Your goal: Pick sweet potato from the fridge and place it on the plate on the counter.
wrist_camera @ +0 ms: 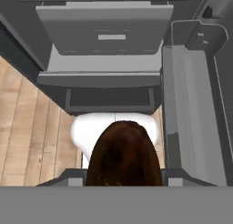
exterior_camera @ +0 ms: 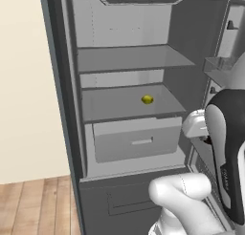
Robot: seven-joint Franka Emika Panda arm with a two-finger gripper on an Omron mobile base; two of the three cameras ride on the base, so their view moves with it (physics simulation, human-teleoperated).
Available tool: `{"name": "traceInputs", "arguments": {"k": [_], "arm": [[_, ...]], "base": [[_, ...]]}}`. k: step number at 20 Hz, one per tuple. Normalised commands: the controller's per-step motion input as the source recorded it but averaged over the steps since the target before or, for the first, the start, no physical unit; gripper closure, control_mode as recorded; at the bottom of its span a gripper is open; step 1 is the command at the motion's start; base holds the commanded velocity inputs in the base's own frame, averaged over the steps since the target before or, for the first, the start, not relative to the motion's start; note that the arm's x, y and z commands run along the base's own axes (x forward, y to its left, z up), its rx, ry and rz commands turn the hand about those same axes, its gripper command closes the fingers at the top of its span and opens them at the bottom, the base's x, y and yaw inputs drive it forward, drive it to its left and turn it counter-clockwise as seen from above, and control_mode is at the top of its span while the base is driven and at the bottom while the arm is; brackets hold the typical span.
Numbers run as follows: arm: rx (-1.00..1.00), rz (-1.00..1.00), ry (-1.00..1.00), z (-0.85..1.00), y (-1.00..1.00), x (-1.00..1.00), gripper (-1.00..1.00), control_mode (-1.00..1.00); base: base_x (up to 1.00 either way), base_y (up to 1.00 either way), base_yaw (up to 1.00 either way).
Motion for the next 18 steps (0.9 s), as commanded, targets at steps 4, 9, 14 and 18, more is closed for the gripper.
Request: {"name": "traceInputs", "arguments": {"k": [4, 9, 14, 18], "arm": [[0.00, 0.00, 0.00, 0.00, 0.00, 0.00, 1.00, 1.00], [0.00, 0.00, 0.00, 0.00, 0.00, 0.00, 1.00, 1.00], [0.00, 0.00, 0.00, 0.00, 0.00, 0.00, 1.00, 1.00], [0.00, 0.00, 0.00, 0.00, 0.00, 0.00, 1.00, 1.00]], "base": [[-0.14, 0.47, 0.35], [0.03, 0.63, 0.62], [0.01, 0.38, 0.85], [0.02, 0.25, 0.88]]}}
